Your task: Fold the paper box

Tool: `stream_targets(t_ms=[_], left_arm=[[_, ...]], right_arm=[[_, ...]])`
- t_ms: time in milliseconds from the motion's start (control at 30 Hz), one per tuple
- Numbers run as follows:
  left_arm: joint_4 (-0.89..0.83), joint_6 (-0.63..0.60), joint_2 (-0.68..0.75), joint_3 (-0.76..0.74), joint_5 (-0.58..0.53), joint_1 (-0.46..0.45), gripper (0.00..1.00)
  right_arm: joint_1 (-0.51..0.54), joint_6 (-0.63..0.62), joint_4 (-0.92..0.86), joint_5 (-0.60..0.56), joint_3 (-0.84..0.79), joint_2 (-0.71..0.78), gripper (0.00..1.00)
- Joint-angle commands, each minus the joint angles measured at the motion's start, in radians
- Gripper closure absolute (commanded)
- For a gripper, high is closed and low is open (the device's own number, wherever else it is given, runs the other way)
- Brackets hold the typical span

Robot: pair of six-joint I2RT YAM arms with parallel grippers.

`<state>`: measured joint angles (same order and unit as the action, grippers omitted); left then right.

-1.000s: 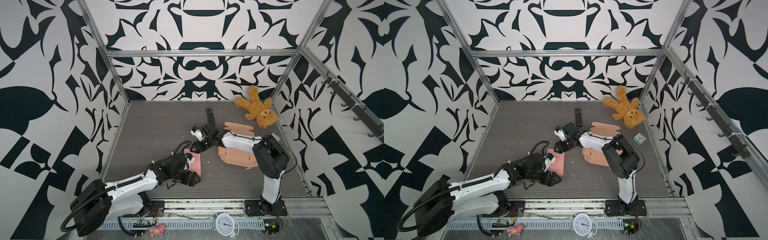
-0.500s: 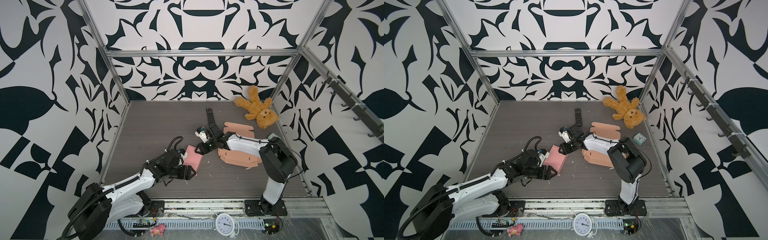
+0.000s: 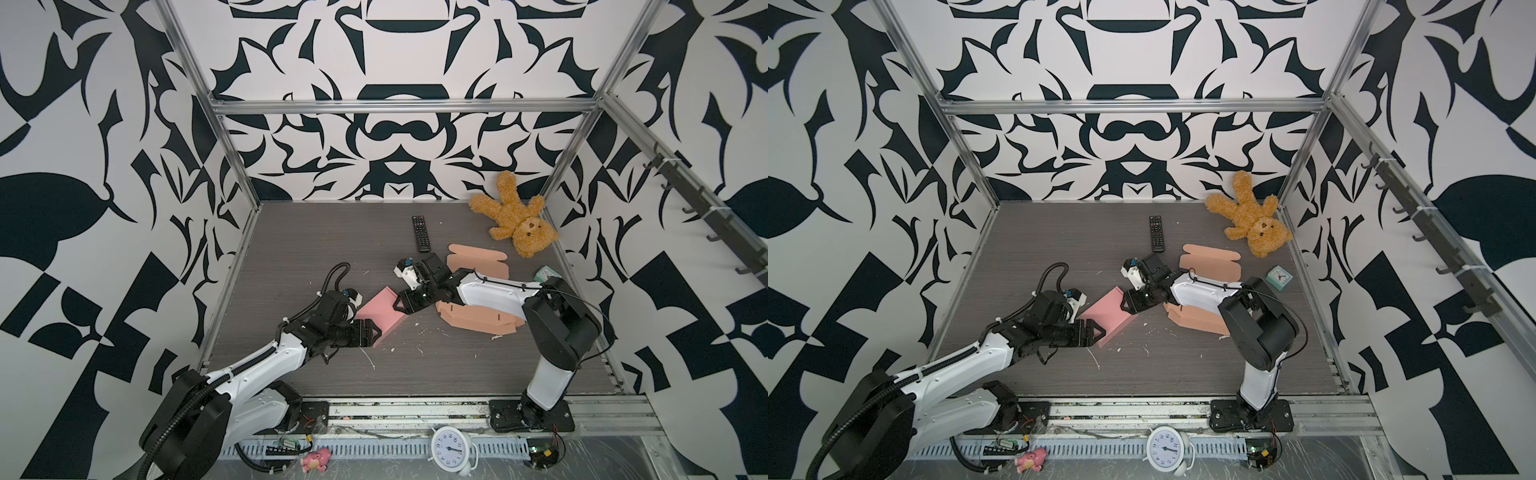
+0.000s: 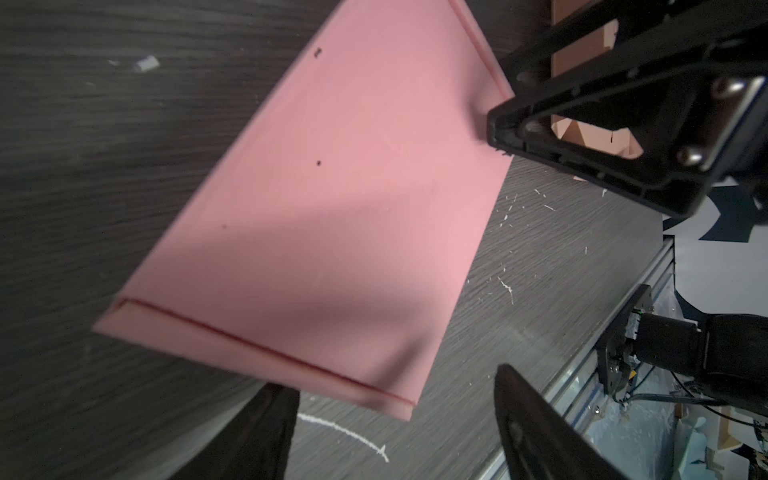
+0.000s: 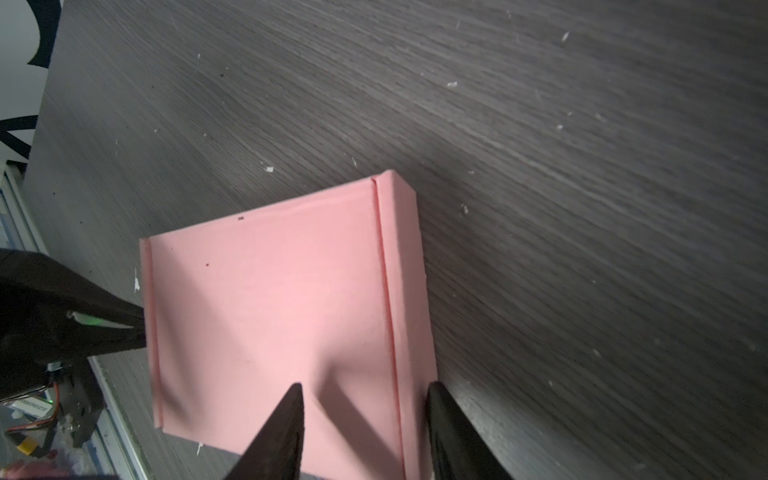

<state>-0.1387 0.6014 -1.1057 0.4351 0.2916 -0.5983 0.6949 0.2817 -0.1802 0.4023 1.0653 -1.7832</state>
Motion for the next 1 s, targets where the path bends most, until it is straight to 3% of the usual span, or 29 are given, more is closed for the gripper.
stream_targets(t_ms=[0, 400, 967], left_arm=[[0.065, -0.019, -0.023, 0.034, 0.025, 0.031, 0.23], [0.105, -0.031, -0.132, 0.089, 0.085, 0.136, 0.26], [0.133, -0.076, -0.309, 0.195, 0.136, 0.207, 0.28]], right_arm=[[0.021, 0.019, 0.027, 0.062, -0.007, 0.034, 0.51], [0.023, 0.041, 0.061, 0.079, 0.008, 0.020, 0.51], [0.025, 0.067, 0.081, 0.090, 0.126, -0.067, 0.51]])
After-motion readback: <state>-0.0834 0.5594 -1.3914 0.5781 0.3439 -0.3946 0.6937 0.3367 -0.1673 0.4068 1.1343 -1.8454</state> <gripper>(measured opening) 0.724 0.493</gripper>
